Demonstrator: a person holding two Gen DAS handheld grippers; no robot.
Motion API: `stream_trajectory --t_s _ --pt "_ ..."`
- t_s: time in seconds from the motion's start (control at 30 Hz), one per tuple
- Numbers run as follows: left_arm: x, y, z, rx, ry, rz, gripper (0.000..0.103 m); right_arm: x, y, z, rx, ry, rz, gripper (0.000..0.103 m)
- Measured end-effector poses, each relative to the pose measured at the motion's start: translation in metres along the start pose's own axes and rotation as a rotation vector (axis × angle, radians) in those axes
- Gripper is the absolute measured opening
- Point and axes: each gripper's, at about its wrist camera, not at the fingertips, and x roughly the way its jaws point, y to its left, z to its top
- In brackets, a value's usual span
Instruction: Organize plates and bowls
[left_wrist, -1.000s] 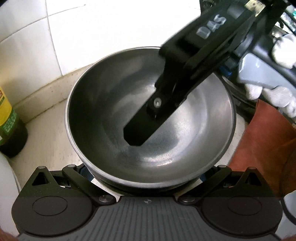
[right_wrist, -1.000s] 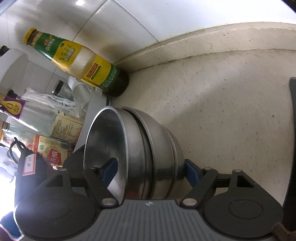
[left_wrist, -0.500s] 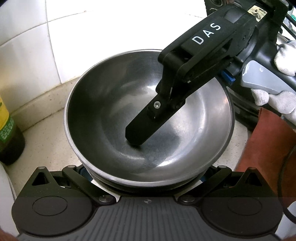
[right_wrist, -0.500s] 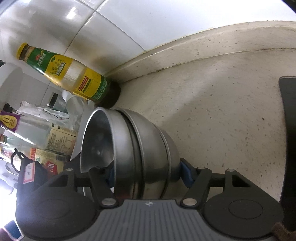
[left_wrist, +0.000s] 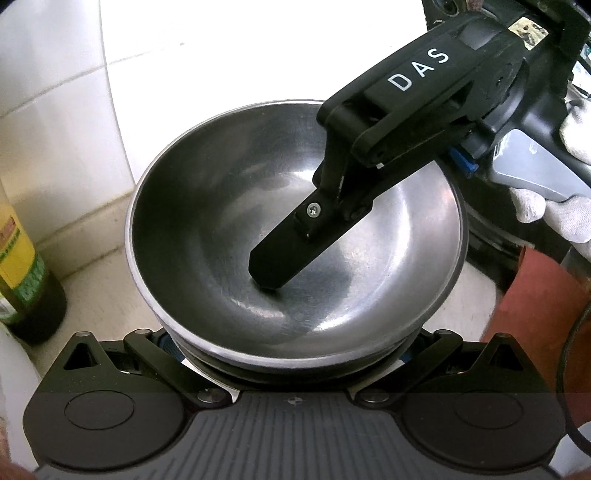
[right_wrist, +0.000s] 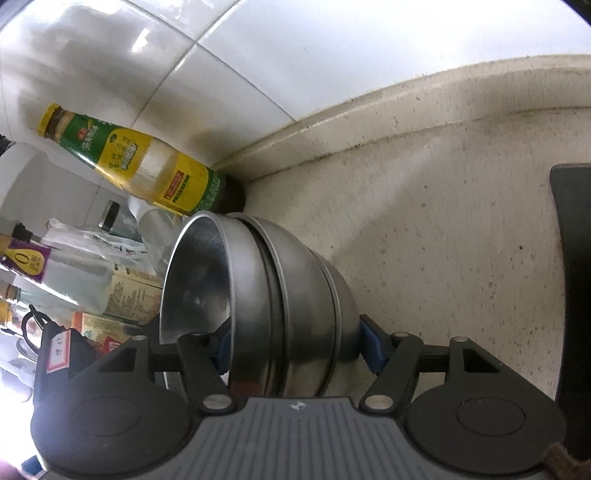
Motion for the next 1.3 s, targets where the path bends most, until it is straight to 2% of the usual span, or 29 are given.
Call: stream_trajectory --t_s 0.3,0.57,0.9,1.17,1.3 --pt "-0.033 -0.022 0.01 0.036 -0.061 0.021 0.103 -0.035 0.023 -0.001 -0.03 -0.066 -0.013 0.061" --pt "-0.08 -0.05 0.003 0.076 -0.111 0.024 0.103 -0.078 0.058 -0.028 -0.053 -0.138 -0.028 0.061" --pt "-0.129 -0.083 -0.04 0.076 -0.082 0.014 0.103 -0.1 0.083 -0.09 -0.016 -0.157 -0.022 0.061" --pt "-0.167 -0.131 -0.082 0.027 -0.052 0.079 0.103 -0.107 0.096 -0.145 -0.043 -0.112 0.041 0.062" --pt "-0.173 -0.157 -0.108 0.013 -0.016 0.102 0.103 -0.107 0.095 -0.177 -0.069 -0.074 0.056 0.061"
